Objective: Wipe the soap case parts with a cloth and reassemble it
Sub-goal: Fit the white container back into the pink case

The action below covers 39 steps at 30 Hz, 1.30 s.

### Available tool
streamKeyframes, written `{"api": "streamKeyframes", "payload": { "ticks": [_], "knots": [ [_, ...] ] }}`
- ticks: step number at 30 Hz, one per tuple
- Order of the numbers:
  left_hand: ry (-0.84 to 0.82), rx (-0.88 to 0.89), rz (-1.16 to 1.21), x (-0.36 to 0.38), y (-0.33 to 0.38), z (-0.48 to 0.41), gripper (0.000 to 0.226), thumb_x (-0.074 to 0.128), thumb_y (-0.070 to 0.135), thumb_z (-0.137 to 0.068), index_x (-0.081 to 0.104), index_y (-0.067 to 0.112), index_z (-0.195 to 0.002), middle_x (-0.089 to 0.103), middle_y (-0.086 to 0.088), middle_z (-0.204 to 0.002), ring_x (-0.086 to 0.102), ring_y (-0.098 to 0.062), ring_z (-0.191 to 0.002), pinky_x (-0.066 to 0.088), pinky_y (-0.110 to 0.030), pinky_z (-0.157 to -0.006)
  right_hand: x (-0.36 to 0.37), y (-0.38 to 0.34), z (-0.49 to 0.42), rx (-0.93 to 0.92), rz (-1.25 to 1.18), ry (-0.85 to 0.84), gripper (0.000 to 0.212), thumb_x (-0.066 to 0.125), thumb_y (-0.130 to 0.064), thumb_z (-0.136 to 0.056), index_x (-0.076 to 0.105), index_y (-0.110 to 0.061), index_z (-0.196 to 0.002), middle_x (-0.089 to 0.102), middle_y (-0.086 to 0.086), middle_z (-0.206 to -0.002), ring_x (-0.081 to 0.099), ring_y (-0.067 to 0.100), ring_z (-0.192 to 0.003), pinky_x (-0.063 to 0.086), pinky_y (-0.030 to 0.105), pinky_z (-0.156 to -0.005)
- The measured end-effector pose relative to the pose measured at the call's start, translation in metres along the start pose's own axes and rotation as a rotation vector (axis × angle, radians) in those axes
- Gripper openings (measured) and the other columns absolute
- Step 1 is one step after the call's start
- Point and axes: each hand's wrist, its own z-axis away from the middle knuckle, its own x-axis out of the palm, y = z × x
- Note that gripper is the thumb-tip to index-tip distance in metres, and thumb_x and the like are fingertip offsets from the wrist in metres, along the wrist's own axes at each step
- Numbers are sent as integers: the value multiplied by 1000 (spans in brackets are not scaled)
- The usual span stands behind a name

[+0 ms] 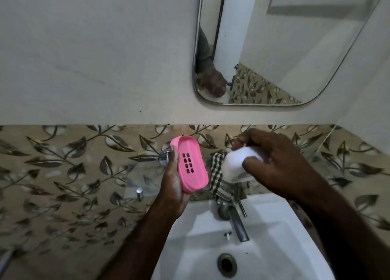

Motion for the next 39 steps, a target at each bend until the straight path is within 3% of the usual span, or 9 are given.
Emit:
{"api": "streamKeyframes", "payload": {
  "ticks": [4, 7, 13, 17, 20, 23, 29, 33, 39],
  "knots": [
    [-175, -8, 56, 14, 3, 8, 73, 54, 64, -77, 56, 14, -131, 63, -19, -127, 59, -38, -117, 52, -52, -92, 18, -1, -35, 28, -488, -68, 22, 50, -17, -64, 67, -13, -76, 67, 18, -75, 55, 28, -62, 41, 28, -57],
    [-245, -60, 116, 26, 3, 15, 64, 48, 56, -86, 54, 14, -134, 62, -15, -130, 60, -31, -118, 54, -45, -89, 48, 16, -60, 179, -666, 69, 21, 49, -11, -69, 69, -12, -74, 66, 14, -73, 55, 23, -64, 42, 28, -60],
    [-143, -85, 57, 26, -2, 16, 61, 47, 53, -88, 54, 12, -134, 65, -13, -126, 62, -28, -117, 49, -44, -100, 96, 28, -56, 180, -278, 525, 7, 58, -17, -79, 63, -20, -76, 65, 0, -80, 61, 12, -75, 51, 32, -72],
    [-64, -75, 55, 19, -3, 14, 60, 48, 55, -88, 55, 15, -133, 67, -12, -123, 64, -29, -113, 53, -45, -92, 105, 23, -43, 196, -256, 380, 20, 59, -39, -84, 68, -22, -88, 70, -9, -85, 65, 7, -81, 54, 36, -76],
    [13, -51, 104, 21, 2, 13, 58, 49, 56, -87, 59, 15, -128, 70, -14, -118, 66, -30, -110, 52, -49, -93, 109, 15, -31, 262, -311, 175, 58, 63, -58, -73, 64, -27, -121, 65, -16, -119, 60, -3, -106, 48, 20, -93],
    [15, -26, 160, 26, 5, 13, 53, 42, 51, -94, 60, 11, -125, 71, -15, -115, 67, -27, -108, 55, -38, -88, 111, 14, -24, 231, -315, 80, 71, 70, -44, -73, 49, -26, -139, 47, -21, -136, 44, -12, -124, 29, 3, -103],
    [14, -43, 184, 32, 17, 13, 52, 42, 47, -96, 59, 10, -127, 69, -15, -119, 66, -28, -111, 49, -41, -98, 107, 12, -26, 119, -225, 70, 73, 66, -40, -77, 40, -27, -144, 37, -19, -146, 30, -5, -138, 22, 21, -117],
    [23, -36, 198, 34, 24, 15, 54, 45, 48, -94, 59, 10, -129, 67, -15, -122, 63, -28, -115, 40, -44, -109, 110, 10, -22, 107, -229, 80, 74, 59, -46, -81, 29, -32, -146, 29, -19, -152, 22, -10, -140, 15, 13, -115],
    [26, -40, 156, 45, 24, 20, 53, 46, 53, -93, 61, 15, -127, 68, -12, -121, 63, -27, -115, 39, -45, -110, 114, 9, -16, 19, -122, 130, 63, 35, -49, -89, 10, -35, -144, 14, -18, -156, 9, -8, -144, 8, 23, -119]
  ]
}}
